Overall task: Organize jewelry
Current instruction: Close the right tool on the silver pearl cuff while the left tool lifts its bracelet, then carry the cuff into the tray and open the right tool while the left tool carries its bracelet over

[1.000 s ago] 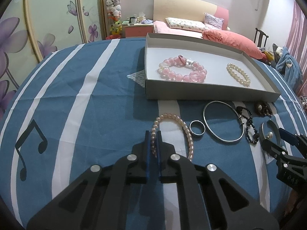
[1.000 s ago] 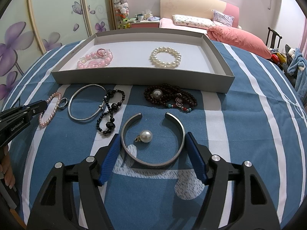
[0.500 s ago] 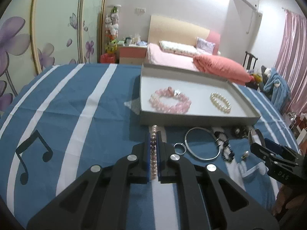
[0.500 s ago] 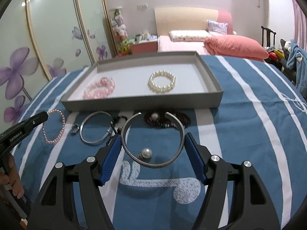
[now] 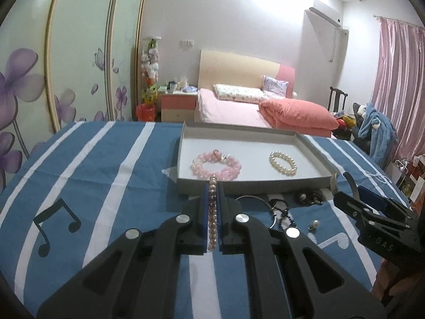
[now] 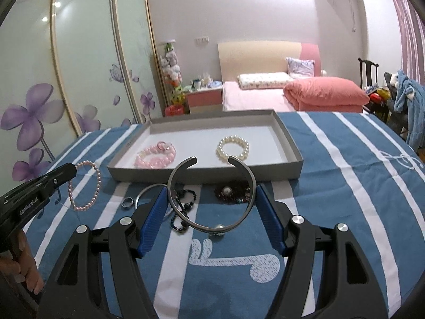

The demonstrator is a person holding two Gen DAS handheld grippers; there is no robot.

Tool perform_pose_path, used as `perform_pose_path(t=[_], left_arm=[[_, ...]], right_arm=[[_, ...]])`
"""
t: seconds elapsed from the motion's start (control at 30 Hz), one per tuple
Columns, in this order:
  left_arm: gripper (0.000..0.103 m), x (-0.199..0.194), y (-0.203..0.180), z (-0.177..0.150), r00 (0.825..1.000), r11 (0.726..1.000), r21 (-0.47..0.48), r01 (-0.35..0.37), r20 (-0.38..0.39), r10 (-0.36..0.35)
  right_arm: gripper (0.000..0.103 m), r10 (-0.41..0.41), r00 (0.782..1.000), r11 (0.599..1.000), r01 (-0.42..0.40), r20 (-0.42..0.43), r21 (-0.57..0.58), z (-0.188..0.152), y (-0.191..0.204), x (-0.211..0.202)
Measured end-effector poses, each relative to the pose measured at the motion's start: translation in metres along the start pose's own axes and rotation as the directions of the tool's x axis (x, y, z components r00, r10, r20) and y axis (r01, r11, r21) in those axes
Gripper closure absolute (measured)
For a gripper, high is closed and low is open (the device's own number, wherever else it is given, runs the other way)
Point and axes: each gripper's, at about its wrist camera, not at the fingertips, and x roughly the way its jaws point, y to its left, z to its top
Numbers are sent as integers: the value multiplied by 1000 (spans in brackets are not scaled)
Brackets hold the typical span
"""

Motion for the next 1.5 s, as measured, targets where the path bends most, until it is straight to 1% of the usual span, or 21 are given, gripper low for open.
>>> perform_pose_path(t=[0.17,0.3,0.47,0.63,0.77,1.03,1.27,1.37,1.5], left_arm=[[97,-13,-8,3,999,1000,-1,-8,41,8],[97,-23,-13,8,996,1000,3,-25,89,25],[97,-30,-20,16,989,999,14,-43,141,41],[97,-31,-25,22,985,999,17,-48,168,44],[97,-30,-30,27,982,998,27,-53,185,47],[97,-23,-37,35,976,997,44,-63,210,53],[97,-8,-37,48,977,997,43,-59,208,49],[97,4,-35,56,979,998,41,-47,203,38],[97,24,-33,63,981,998,46,-39,194,30]], right_arm=[[36,-8,998,1000,9,60,-4,4,2,-12],[36,-26,992,1000,27,124,-9,10,5,-21],[36,-47,978,999,50,203,-10,21,8,-29],[36,-69,960,997,75,273,-9,30,9,-34],[36,-81,946,996,87,314,-5,32,9,-34],[36,-99,932,994,105,350,1,36,6,-31],[36,-109,924,993,115,366,7,48,-1,-23],[36,-113,925,993,117,363,11,52,-1,-14],[36,-115,934,993,117,337,15,58,-7,3]])
